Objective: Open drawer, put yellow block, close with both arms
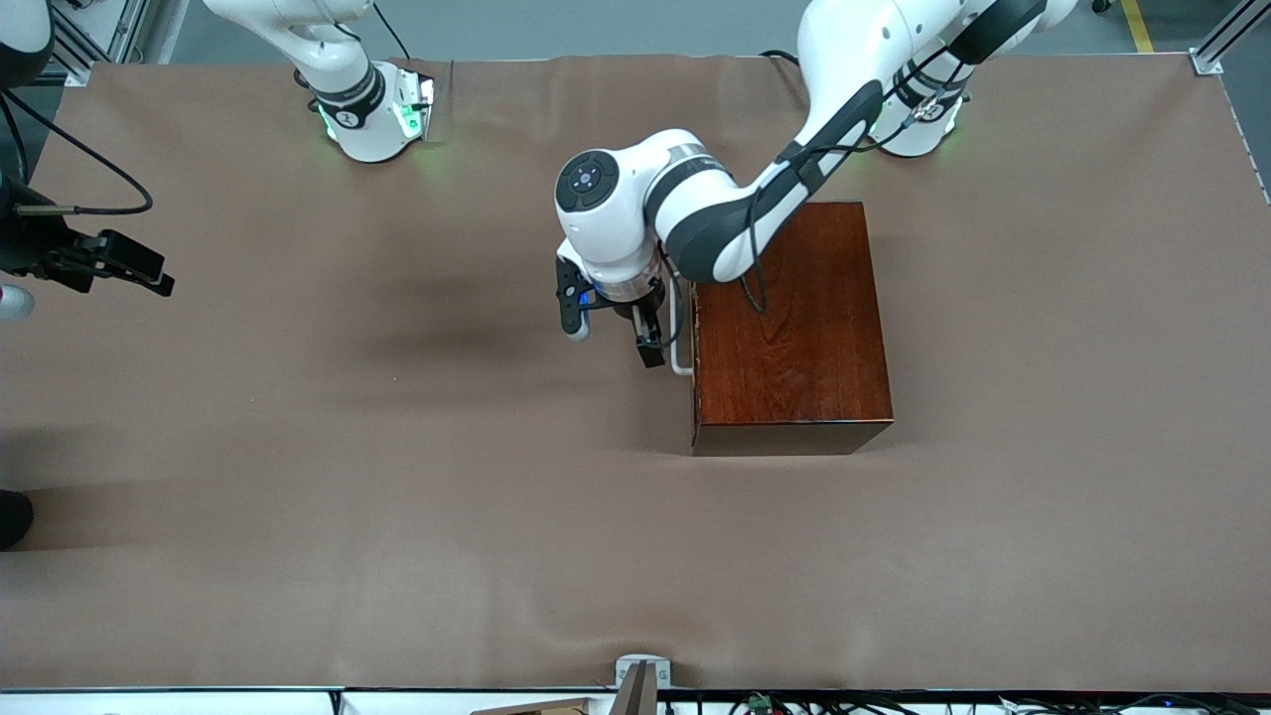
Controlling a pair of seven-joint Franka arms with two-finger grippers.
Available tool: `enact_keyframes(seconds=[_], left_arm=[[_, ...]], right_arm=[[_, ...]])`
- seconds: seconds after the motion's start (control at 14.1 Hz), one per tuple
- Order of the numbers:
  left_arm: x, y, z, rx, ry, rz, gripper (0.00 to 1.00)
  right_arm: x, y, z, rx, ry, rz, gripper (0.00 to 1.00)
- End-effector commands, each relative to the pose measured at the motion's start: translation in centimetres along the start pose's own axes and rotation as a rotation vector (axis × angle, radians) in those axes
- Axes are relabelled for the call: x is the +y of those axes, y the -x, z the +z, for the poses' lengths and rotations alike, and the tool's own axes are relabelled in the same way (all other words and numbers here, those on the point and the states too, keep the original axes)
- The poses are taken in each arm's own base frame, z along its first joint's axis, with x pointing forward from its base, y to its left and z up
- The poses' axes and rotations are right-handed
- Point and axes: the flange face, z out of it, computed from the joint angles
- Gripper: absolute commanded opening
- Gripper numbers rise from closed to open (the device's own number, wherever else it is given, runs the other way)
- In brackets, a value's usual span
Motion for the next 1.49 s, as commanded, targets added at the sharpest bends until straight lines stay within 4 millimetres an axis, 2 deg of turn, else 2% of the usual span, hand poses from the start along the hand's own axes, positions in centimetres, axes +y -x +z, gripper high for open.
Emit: enact_keyframes(seconds=[0.0, 0.14, 0.28, 0.5, 0.64, 0.78, 0.85, 1.13, 1.35, 1.42], left_arm=[[-4.6, 4.2, -7.2, 0.075, -0.024, -0.139, 1.0], [-9.1, 8.7, -11.0, 0.123, -0.023, -0.248, 1.0], [-13.4, 14.2, -13.8, 0.141, -0.005, -0.361, 1.0], [-16.6, 21.1, -17.6, 0.097, -0.032, -0.464, 1.0], [-19.6, 26.4, -18.9, 0.088, -0.053, -0.56, 1.0], [-21.7, 30.6, -19.3, 0.074, -0.049, -0.631, 1.0], [-22.1, 32.6, -19.8, 0.072, -0.014, -0.672, 1.0], [-22.0, 38.1, -22.3, 0.009, -0.007, -0.795, 1.0], [-21.5, 41.7, -23.1, -0.007, 0.087, -1.087, 1.0], [-21.4, 42.1, -22.8, -0.012, 0.109, -1.178, 1.0]], right_arm=[[0.5, 0.0, -0.7, 0.007, 0.0, 0.007, 1.0], [0.6, 0.0, -0.6, 0.006, 0.0, 0.009, 1.0], [0.5, 0.0, -0.6, 0.006, 0.0, 0.008, 1.0], [0.6, 0.0, -0.6, 0.006, 0.0, 0.009, 1.0], [0.6, 0.0, -0.6, 0.006, 0.0, 0.009, 1.0], [0.6, 0.0, -0.6, 0.008, 0.0, 0.009, 1.0], [0.5, 0.0, -0.6, 0.008, 0.0, 0.008, 1.0], [0.5, 0.0, -0.6, 0.008, 0.0, 0.008, 1.0], [0.5, 0.0, -0.6, 0.008, 0.0, 0.008, 1.0], [0.6, 0.0, -0.6, 0.008, 0.0, 0.009, 1.0]])
